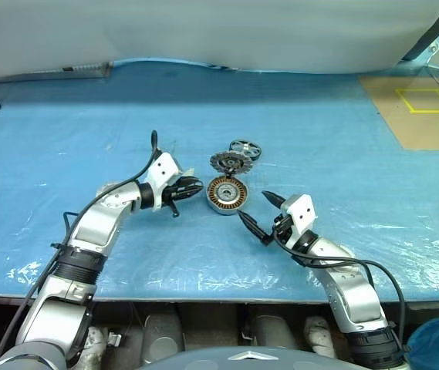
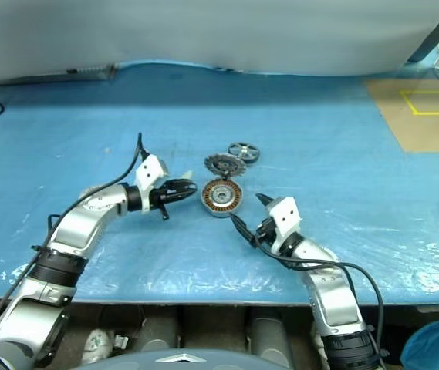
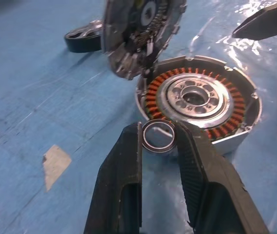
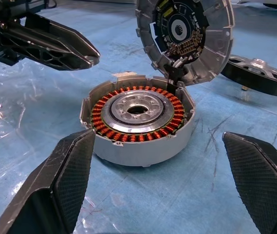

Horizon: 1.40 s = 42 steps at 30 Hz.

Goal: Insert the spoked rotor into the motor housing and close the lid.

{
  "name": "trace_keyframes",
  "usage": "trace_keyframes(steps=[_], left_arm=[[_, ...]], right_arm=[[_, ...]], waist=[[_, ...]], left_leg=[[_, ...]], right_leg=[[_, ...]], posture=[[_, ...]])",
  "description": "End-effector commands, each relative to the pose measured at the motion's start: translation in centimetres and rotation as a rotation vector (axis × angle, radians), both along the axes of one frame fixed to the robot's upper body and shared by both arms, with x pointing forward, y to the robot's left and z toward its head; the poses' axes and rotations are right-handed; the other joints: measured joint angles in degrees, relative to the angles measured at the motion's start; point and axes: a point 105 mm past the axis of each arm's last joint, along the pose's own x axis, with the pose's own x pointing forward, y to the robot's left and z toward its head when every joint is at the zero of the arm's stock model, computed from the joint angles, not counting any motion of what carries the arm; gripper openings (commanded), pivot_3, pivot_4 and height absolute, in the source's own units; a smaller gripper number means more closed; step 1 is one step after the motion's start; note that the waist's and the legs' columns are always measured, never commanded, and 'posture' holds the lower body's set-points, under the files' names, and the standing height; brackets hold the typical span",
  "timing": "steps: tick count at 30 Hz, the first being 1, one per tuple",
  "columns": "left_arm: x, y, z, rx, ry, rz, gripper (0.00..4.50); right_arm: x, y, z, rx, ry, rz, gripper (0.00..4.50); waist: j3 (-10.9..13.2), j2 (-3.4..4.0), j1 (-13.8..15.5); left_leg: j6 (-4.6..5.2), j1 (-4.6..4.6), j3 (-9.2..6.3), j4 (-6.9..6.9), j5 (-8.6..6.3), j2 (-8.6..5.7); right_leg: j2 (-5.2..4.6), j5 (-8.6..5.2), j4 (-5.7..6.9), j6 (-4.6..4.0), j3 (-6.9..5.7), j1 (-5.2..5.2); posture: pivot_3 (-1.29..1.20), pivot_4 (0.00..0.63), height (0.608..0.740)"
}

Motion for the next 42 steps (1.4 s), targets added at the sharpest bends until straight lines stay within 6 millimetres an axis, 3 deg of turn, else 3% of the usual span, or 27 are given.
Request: trace_keyframes(steps=[1,13,22,30,34,38,42], left_arm=[[0.2,-1.4,0.6,0.018,-0.042,-0.047,0.66],[1.3,-5.7,0.0,0.002,-0.048,-0.088,0.66],[1.2,-5.9,-1.1,0.021,-0.017,-0.099,0.66],[0.7,-5.3,0.4,-0.042,-0.027,-0.1,3.43],[-0.1,-4.5,1.5,-0.086,-0.03,-0.111,3.43],[-1.0,-3.0,1.8,-0.133,-0.016,-0.081,2.48],[-1.7,-1.6,1.3,-0.156,-0.018,-0.028,1.14]], right_arm=[[-0.1,0.2,0.7,0.025,-0.022,0.017,4.44],[-0.2,0.4,0.5,0.029,-0.012,0.025,4.44],[-0.2,0.5,0.4,0.027,-0.009,0.026,4.44],[-0.1,0.5,0.5,0.027,-0.009,0.028,4.44],[0.1,0.2,0.9,0.025,-0.018,0.022,4.44],[0.4,-0.2,1.8,0.044,-0.026,0.011,4.44],[0.4,-0.2,2.4,0.046,-0.028,0.016,3.5]], waist=[[0.0,0.0,0.1],[0.0,0.0,0.1],[0.0,0.0,0.1],[0.0,0.0,0.1],[0.0,0.0,0.1],[0.0,0.01,0.0],[0.0,0.01,0.1]], left_leg=[[0.0,0.0,0.0,0.0,0.0,0.0],[0.0,-0.23,-0.01,0.02,0.0,-0.01],[0.0,-0.27,-0.02,0.04,0.0,-0.02],[0.0,-0.27,-0.03,0.05,0.0,-0.02],[0.0,-0.28,-0.03,0.04,0.0,-0.01],[0.01,-0.26,-0.02,0.03,0.0,0.0],[0.01,-0.25,-0.02,0.03,0.0,0.01]], right_leg=[[0.0,0.0,0.0,0.0,0.0,0.0],[0.0,0.01,0.0,0.01,-0.01,0.0],[-0.01,0.01,0.01,0.01,-0.02,0.0],[-0.02,0.01,0.01,0.01,-0.02,0.0],[-0.01,0.01,0.01,0.0,-0.03,0.0],[-0.01,0.01,0.0,0.0,-0.04,0.0],[-0.01,0.01,0.0,0.0,-0.04,0.0]], posture=[[0.0,0.15,0.74],[0.0,0.15,0.74],[0.0,0.15,0.74],[0.0,0.15,0.74],[0.0,0.15,0.74],[0.0,0.15,0.74],[0.0,0.15,0.74]])
